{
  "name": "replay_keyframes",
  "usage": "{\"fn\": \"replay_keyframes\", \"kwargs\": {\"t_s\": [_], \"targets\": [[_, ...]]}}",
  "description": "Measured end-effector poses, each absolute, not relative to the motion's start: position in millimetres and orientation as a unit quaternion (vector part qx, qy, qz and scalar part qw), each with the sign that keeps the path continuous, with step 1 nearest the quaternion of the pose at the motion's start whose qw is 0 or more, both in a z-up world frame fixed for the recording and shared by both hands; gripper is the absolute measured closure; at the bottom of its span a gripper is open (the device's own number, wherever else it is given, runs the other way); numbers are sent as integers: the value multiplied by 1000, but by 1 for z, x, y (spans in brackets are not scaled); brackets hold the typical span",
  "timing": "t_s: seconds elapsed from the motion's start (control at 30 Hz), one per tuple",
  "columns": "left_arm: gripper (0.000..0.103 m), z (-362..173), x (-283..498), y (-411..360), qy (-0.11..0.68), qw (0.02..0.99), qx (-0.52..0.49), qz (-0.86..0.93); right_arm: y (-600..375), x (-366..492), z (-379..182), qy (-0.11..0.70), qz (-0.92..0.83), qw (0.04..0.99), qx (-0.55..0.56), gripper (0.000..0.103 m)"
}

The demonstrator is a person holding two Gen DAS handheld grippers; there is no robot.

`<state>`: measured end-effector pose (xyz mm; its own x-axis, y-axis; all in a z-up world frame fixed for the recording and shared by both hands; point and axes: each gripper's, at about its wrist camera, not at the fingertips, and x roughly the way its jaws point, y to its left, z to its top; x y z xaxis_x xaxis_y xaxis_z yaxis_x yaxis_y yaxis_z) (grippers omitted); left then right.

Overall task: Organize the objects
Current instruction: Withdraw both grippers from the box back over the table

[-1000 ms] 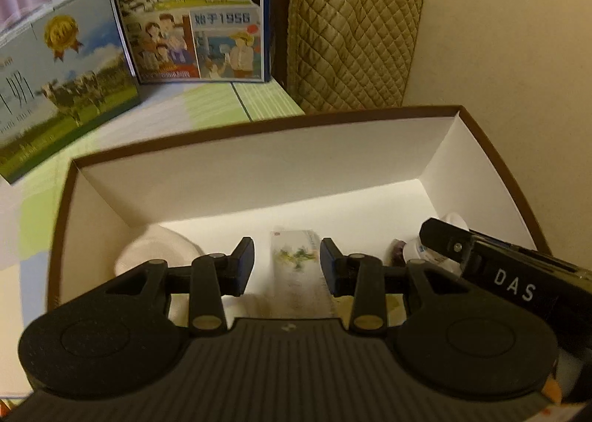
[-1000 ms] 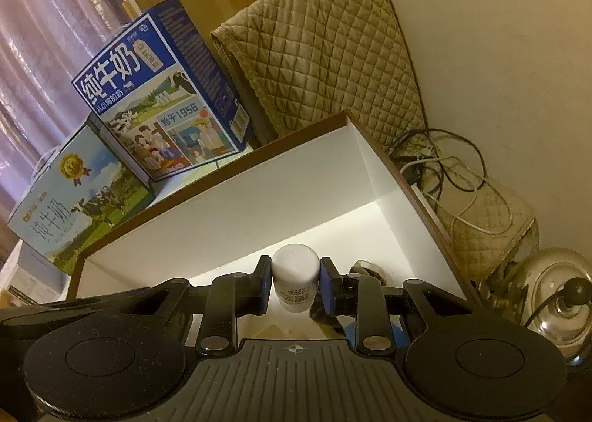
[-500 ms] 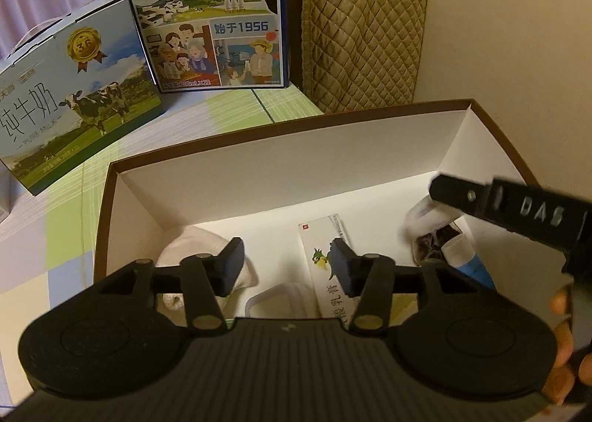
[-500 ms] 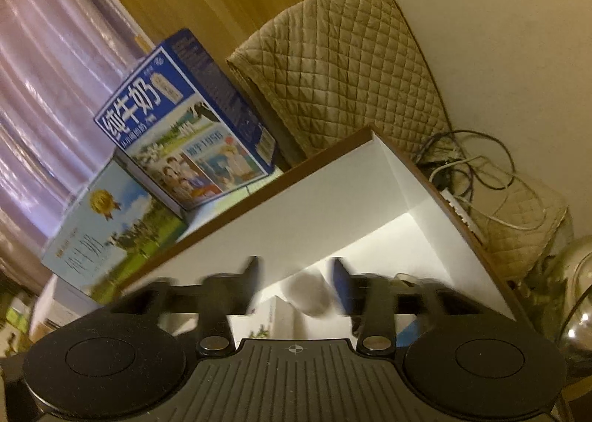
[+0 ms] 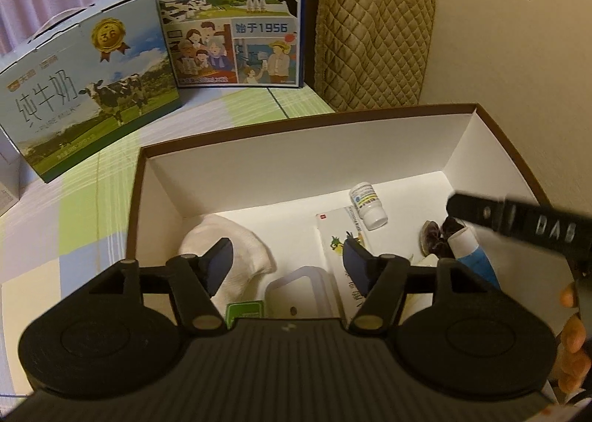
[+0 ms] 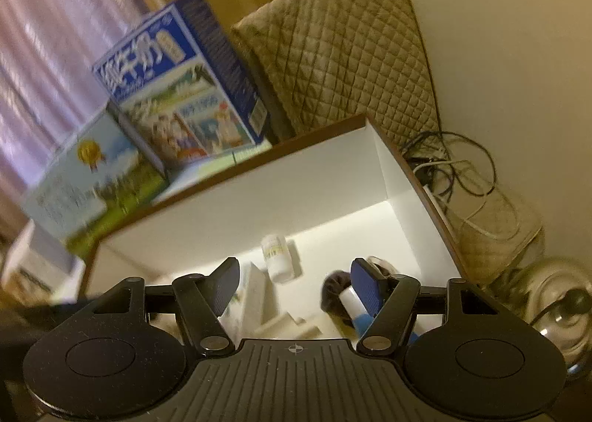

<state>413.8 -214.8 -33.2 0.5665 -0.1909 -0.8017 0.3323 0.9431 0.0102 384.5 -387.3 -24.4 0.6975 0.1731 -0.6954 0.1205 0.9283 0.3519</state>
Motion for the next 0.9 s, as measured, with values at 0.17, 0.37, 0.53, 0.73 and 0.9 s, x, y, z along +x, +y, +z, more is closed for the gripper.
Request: {"fn": "replay_keyframes", "kwargs": {"t_s": [0.17, 0.37, 0.53, 0.73, 0.9], "targets": [[37, -25, 409, -204, 437, 885, 74, -144, -378, 375, -21, 391, 10, 909, 145, 39], [31, -7, 394, -187, 425, 891, 70, -142, -366, 361, -5, 381, 14, 917, 115, 39], [29, 7, 377, -170, 417, 896, 64, -139, -352, 347, 12, 366, 28, 925, 95, 39], [26, 23, 354, -145, 407, 902, 51, -136, -336, 324, 31, 345, 49, 934, 77, 39], [26, 35, 331, -120, 396, 908, 32, -133, -318, 298, 41, 329, 70, 940, 56, 39]]}}
